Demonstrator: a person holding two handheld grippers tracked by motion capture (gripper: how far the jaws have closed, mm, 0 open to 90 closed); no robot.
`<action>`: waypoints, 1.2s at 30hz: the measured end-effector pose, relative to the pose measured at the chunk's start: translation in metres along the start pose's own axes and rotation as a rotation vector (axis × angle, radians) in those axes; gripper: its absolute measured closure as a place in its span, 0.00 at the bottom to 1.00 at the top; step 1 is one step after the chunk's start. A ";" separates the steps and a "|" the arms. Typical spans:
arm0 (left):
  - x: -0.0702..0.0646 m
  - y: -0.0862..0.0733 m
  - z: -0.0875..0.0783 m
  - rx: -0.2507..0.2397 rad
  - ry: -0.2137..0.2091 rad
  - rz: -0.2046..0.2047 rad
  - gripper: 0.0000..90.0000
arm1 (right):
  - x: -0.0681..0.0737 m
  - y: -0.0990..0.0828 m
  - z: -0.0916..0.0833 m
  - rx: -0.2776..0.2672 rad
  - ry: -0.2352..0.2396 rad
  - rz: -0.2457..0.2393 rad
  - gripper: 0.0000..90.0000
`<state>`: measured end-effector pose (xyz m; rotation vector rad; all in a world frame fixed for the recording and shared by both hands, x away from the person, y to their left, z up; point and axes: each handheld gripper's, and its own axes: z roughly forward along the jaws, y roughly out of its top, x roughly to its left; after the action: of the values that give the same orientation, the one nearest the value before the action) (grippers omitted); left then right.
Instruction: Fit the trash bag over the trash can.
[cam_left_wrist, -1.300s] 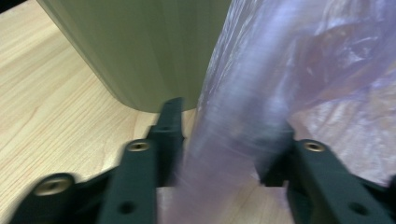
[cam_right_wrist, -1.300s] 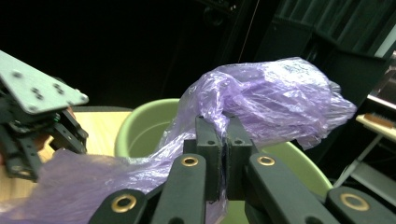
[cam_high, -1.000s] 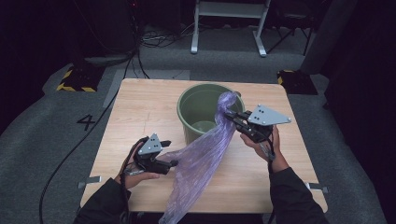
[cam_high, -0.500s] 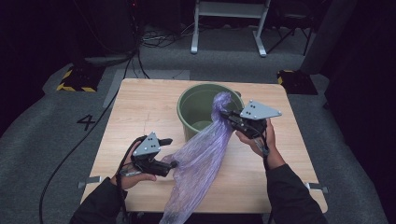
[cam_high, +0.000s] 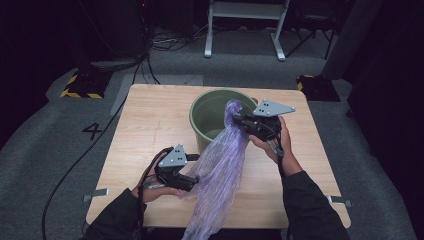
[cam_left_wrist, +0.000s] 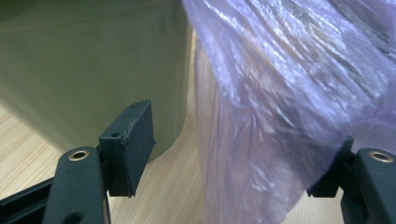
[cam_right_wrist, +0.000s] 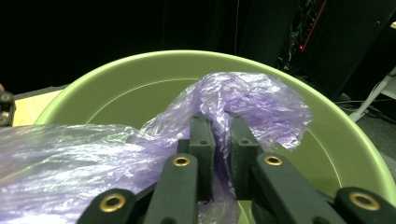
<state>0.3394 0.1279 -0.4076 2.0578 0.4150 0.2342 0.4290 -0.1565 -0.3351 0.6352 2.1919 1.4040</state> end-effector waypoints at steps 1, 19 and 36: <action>-0.001 0.001 0.002 0.000 0.001 0.007 0.36 | 0.000 0.001 0.001 0.002 -0.002 0.001 0.86; -0.006 0.002 0.010 0.014 0.102 0.060 0.99 | 0.007 0.009 -0.003 0.027 -0.087 0.022 0.49; -0.002 0.030 -0.011 -0.060 0.152 0.077 0.99 | -0.017 0.033 0.019 0.136 -0.118 0.053 0.77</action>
<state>0.3395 0.1226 -0.3760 2.0059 0.4162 0.4467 0.4579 -0.1412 -0.3101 0.8086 2.2040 1.2172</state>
